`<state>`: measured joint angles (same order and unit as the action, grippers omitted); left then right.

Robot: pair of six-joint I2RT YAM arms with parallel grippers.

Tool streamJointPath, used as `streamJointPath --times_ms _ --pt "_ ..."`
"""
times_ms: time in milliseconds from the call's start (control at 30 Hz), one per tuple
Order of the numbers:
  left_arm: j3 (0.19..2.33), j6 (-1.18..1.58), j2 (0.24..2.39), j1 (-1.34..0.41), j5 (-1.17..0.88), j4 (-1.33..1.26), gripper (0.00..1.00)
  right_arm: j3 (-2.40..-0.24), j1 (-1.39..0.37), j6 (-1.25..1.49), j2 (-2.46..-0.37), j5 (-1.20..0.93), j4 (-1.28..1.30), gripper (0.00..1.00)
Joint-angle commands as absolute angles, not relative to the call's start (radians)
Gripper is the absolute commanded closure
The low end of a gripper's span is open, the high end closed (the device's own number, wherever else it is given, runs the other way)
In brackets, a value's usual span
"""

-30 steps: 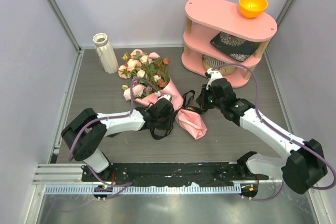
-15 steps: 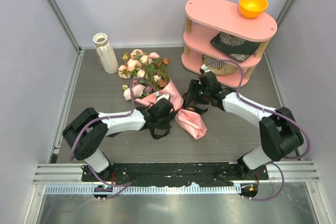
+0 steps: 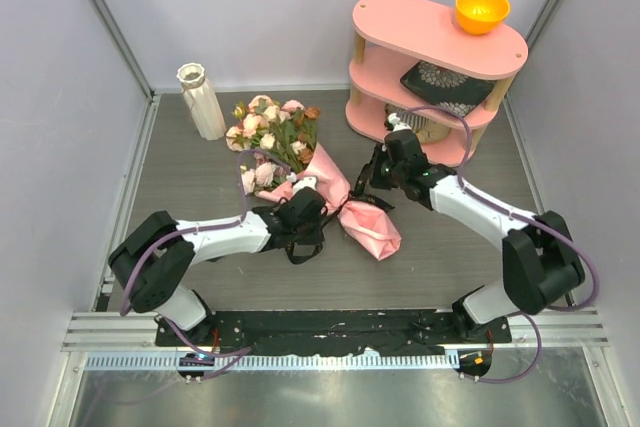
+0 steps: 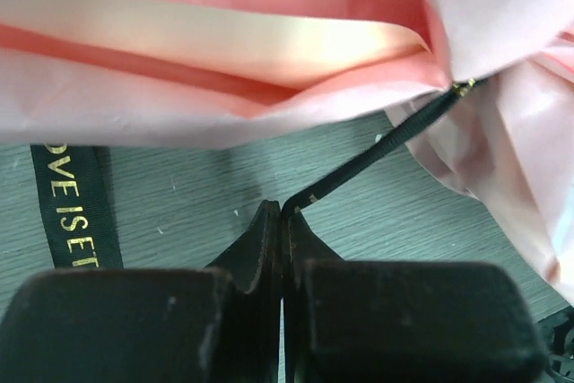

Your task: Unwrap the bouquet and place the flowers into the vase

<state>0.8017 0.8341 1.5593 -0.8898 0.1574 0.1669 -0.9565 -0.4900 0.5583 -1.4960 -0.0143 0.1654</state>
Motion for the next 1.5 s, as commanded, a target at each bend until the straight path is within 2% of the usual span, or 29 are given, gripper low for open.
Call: streamJointPath --times_ms 0,100,167,200,233,400,500,567,633,733,767,900,967,1067,1167,1200,1233,1300,1367,1400,1467 --pt "0.773 0.856 1.514 -0.888 0.210 0.161 1.00 -0.953 -0.482 0.499 -1.367 -0.035 0.045 0.99" --pt "0.769 0.854 1.508 -0.888 0.206 0.153 1.00 -0.924 -0.480 0.483 -1.327 -0.069 0.022 0.97" --pt "0.769 0.851 1.508 -0.890 0.203 0.147 1.00 -0.930 -0.482 0.457 -1.324 -0.098 0.037 0.64" --pt "0.769 0.850 1.509 -0.888 0.199 0.146 1.00 -0.939 -0.482 0.445 -1.339 -0.109 0.085 0.50" --pt "0.767 0.848 1.508 -0.888 0.198 0.144 1.00 -0.949 -0.483 0.433 -1.348 -0.118 0.118 0.42" --pt "0.749 0.850 1.490 -0.888 0.198 0.129 1.00 -0.910 -0.485 0.344 -1.355 -0.190 0.221 0.34" --pt "0.744 0.845 1.486 -0.888 0.190 0.118 1.00 -0.858 -0.526 0.305 -1.328 -0.193 0.218 0.34" --pt "0.742 0.845 1.486 -0.890 0.189 0.114 1.00 -0.851 -0.557 0.285 -1.316 -0.118 0.232 0.35" --pt "0.742 0.844 1.488 -0.888 0.184 0.112 1.00 -0.853 -0.624 0.259 -1.319 -0.024 0.253 0.43" --pt "0.739 0.844 1.480 -0.888 0.184 0.112 1.00 -0.883 -0.632 0.284 -1.368 0.135 0.282 0.59" --pt "0.738 0.845 1.471 -0.888 0.187 0.112 1.00 -0.902 -0.629 0.307 -1.383 0.212 0.290 0.59" --pt "0.721 0.851 1.451 -0.888 0.193 0.110 1.00 -0.937 -0.621 0.342 -1.477 0.301 0.320 0.44" --pt "0.715 0.854 1.444 -0.888 0.193 0.106 1.00 -0.939 -0.609 0.348 -1.502 0.301 0.324 0.43" --pt "0.706 0.854 1.433 -0.888 0.192 0.097 1.00 -0.919 -0.571 0.367 -1.528 0.250 0.305 0.46" --pt "0.707 0.853 1.439 -0.888 0.189 0.095 1.00 -0.891 -0.472 0.434 -1.522 0.264 0.305 0.71" --pt "0.709 0.851 1.439 -0.888 0.187 0.097 1.00 -0.884 -0.447 0.478 -1.508 0.331 0.314 0.92" --pt "0.709 0.851 1.442 -0.888 0.186 0.094 1.00 -0.876 -0.430 0.495 -1.471 0.400 0.325 0.98" --pt "0.707 0.848 1.440 -0.890 0.183 0.092 1.00 -0.864 -0.419 0.502 -1.419 0.524 0.337 0.98" --pt "0.698 0.842 1.434 -0.888 0.170 0.078 1.00 -0.871 -0.419 0.485 -1.355 0.610 0.347 0.93" --pt "0.692 0.835 1.430 -0.888 0.158 0.052 1.00 -0.876 -0.419 0.473 -1.338 0.588 0.344 0.81" --pt "0.680 0.812 1.413 -0.888 0.111 0.022 0.97 -0.884 -0.422 0.430 -1.301 0.377 0.315 0.66"
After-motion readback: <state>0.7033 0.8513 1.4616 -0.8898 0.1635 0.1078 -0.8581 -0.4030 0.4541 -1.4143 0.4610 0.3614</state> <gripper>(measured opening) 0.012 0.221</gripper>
